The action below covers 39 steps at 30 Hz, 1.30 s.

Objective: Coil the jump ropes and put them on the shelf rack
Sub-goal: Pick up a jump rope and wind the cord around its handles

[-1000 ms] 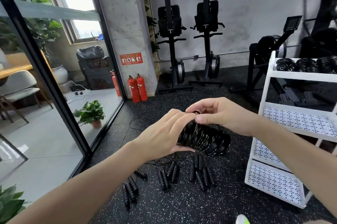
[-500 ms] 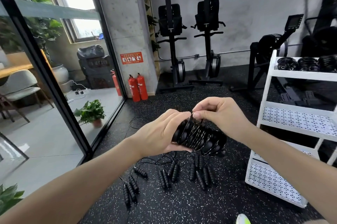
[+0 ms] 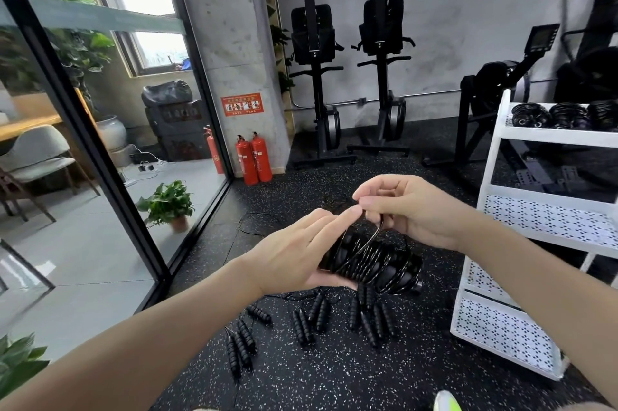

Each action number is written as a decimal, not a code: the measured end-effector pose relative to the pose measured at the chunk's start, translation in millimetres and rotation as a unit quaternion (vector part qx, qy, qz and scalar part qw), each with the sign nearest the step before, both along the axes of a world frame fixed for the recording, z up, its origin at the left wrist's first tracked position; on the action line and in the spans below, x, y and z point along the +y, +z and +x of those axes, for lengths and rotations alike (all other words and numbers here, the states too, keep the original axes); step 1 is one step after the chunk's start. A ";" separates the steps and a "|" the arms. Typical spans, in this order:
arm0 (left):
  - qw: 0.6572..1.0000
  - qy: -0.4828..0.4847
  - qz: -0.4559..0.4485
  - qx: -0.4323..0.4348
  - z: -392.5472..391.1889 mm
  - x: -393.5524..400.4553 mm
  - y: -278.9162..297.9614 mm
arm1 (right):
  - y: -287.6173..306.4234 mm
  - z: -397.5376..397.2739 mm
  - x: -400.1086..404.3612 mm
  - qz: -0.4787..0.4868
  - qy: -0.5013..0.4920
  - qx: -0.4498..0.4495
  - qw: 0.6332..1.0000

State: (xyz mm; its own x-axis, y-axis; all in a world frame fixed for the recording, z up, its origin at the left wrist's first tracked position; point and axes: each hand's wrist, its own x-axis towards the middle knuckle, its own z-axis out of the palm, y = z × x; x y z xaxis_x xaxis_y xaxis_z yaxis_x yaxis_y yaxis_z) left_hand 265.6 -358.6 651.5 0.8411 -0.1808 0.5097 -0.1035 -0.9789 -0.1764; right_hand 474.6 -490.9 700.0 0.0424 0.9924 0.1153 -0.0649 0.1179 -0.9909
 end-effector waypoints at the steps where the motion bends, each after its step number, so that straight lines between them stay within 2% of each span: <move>1: 1.000 0.002 -0.009 -0.001 -1.8 1.6 -1.4 | 3.1 3.0 -1.9 -0.017 0.025 0.016 0.999; 3: 1.000 -0.008 -0.014 -0.013 -4.2 5.5 -4.1 | 5.8 8.3 -5.4 -0.036 0.072 0.007 0.997; 5: 0.999 -0.026 -0.014 -0.021 -4.1 5.9 -4.8 | 6.3 9.6 -7.7 -0.035 0.085 -0.047 0.995; 8: 0.999 -0.035 -0.032 -0.024 -4.2 5.4 -5.8 | 6.1 9.8 -6.9 0.015 0.019 -0.168 0.985; 10: 0.998 -0.033 -0.043 -0.025 -5.6 4.7 -4.6 | 8.9 6.9 -8.0 0.062 -0.030 -0.211 0.975; 16: 0.996 -0.056 -0.042 -0.046 -2.3 -5.2 2.4 | 1.4 -1.1 -2.3 0.101 -0.050 -0.183 0.977; 22: 0.994 -0.046 -0.038 -0.086 5.6 -14.5 11.8 | -8.3 -3.8 -3.6 0.015 -0.029 -0.028 0.999; 26: 0.986 -0.012 -0.130 -0.107 9.5 -16.9 3.1 | -17.2 -4.2 -1.4 -0.024 -0.022 0.054 0.998; 29: 0.971 -0.007 -0.186 -0.150 14.4 -18.8 -4.6 | -22.4 -14.0 -5.1 0.008 -0.022 0.100 0.995; 33: 0.939 0.011 -0.262 -0.224 21.1 -30.1 -7.8 | -25.2 -18.4 -11.4 0.044 -0.030 0.255 0.965; 36: 0.900 0.061 -0.351 -0.252 21.8 -37.9 -4.4 | -24.9 -17.3 -10.4 0.072 -0.002 0.229 0.971; 39: 0.872 0.115 -0.409 -0.242 26.1 -38.5 1.6 | -29.3 -18.5 -4.6 0.093 -0.070 0.152 0.981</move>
State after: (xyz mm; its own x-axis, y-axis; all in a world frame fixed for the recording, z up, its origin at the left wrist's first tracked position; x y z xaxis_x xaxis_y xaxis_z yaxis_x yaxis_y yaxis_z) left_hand 291.7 -397.2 653.1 0.4577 0.5548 0.6948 0.0047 -0.7830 0.6221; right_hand 456.1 -495.5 670.7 0.2385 0.9371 0.2548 -0.3247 0.3242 -0.8885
